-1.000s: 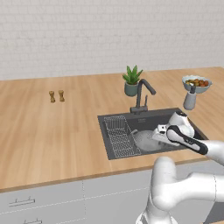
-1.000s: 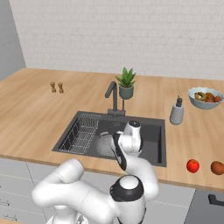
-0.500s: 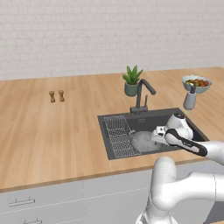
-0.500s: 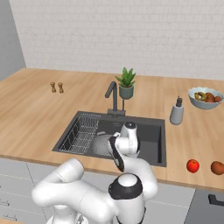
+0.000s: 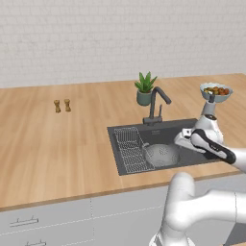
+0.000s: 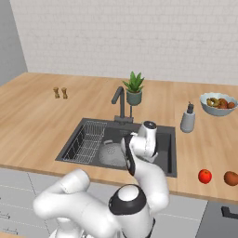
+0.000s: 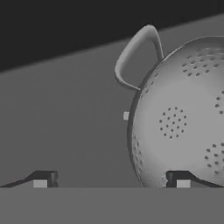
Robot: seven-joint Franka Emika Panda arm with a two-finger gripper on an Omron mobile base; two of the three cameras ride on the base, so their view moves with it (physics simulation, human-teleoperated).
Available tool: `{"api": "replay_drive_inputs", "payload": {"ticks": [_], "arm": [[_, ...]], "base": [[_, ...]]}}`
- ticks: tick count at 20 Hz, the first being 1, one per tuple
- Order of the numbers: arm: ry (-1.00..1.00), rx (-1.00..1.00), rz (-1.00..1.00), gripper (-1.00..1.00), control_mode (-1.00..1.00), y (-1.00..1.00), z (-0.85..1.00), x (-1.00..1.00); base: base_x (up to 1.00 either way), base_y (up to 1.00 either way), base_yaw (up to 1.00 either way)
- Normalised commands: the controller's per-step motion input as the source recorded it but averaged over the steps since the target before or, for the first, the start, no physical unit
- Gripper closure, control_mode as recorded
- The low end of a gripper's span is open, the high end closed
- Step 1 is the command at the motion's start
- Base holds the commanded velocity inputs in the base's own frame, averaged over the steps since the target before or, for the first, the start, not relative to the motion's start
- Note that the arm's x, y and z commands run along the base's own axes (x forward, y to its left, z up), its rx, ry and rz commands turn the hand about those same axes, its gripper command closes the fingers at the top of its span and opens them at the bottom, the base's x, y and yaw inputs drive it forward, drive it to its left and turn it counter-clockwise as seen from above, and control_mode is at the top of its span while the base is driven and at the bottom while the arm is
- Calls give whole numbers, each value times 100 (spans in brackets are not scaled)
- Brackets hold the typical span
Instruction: Put the colander in the sink, put the orange, apple in the colander, and turn on the sink faucet and pour water over the colander.
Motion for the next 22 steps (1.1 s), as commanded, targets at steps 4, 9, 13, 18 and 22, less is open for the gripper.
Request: {"api": "replay_drive_inputs", "payload": {"ticks": [4, 9, 13, 18, 22], "arm": [[0, 0, 0, -100, -100, -21, 100, 0], [0, -3, -2, -100, -100, -79, 91, -28], [11, -19, -20, -100, -100, -78, 32, -59], [19, -24, -39, -100, -100, -47, 0, -79], [12, -14, -37, -100, -100, -53, 0, -96]], "base": [[0, 0, 0], [0, 0, 0], [0, 0, 0], [0, 0, 0], [0, 0, 0]]}}
